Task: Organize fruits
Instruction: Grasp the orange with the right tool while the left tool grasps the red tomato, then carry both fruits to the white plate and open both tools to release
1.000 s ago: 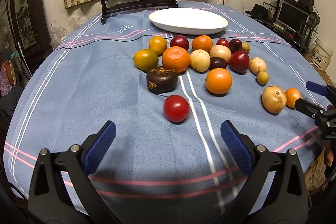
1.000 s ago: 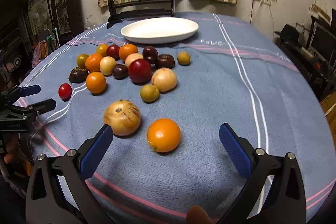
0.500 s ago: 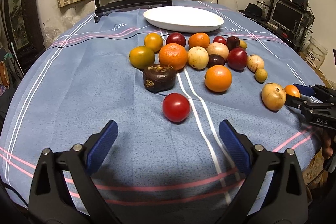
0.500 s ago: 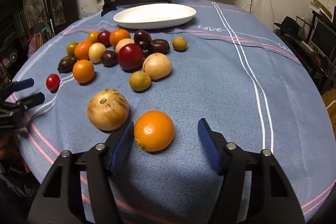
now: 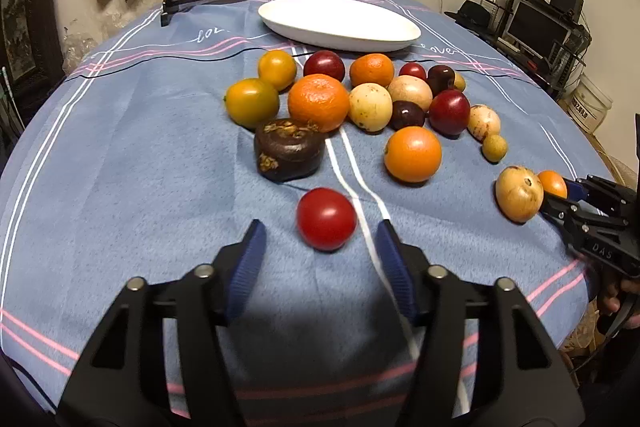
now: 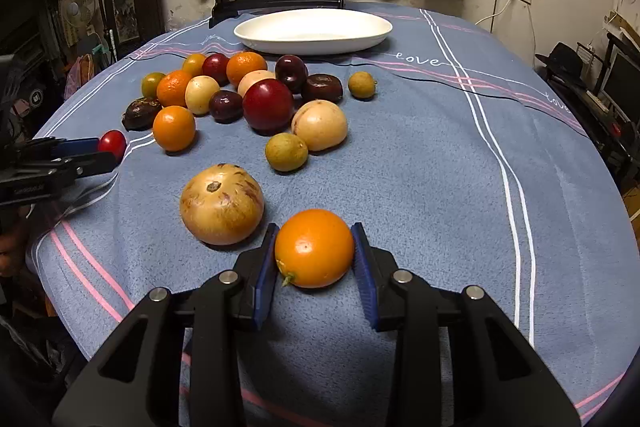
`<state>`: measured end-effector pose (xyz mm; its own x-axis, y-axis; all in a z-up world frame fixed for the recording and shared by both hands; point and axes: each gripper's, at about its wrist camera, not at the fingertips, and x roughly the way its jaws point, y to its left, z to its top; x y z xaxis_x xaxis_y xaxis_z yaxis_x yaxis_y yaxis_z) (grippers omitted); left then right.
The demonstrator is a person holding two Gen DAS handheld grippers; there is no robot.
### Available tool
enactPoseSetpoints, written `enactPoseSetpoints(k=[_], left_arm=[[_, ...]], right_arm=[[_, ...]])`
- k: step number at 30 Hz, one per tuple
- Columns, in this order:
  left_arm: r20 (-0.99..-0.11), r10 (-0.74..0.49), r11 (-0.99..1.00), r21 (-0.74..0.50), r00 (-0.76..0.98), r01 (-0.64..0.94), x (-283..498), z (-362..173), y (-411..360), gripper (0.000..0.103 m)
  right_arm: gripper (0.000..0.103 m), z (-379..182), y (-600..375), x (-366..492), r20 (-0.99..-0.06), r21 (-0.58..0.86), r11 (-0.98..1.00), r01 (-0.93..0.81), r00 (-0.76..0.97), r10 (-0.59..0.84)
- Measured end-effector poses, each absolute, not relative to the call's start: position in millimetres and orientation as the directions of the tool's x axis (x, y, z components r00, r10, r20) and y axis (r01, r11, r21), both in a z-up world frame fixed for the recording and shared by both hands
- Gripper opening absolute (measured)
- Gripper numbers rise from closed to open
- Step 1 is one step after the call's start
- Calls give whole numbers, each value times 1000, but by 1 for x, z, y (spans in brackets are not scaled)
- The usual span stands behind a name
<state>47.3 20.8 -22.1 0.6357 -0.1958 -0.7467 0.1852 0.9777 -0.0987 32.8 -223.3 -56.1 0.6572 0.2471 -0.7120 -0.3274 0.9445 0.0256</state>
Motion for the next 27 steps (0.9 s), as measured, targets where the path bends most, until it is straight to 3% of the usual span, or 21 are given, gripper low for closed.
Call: enactPoseSetpoints(k=[2,16,24,27], left_arm=[[-753,-193,978,-100,629,180,53,-23,21,48],[-773,-157,984,-69,615,165,61,-26,15,47],[-769,-158,983,-63,619,172,60,-26,14,31],[-767,-163,982,-67,620,174,59,-26,14,30]], right_arm=[[37,-56,-224,32,-711,25,944,-328,658,248],[37,-57,-225,34,-708,42,944,-328,656,260],[36,-57,-225,33,-708,43,944,-327,657,260],[36,-58,-225,33,-708,44,944,-327,657,261]])
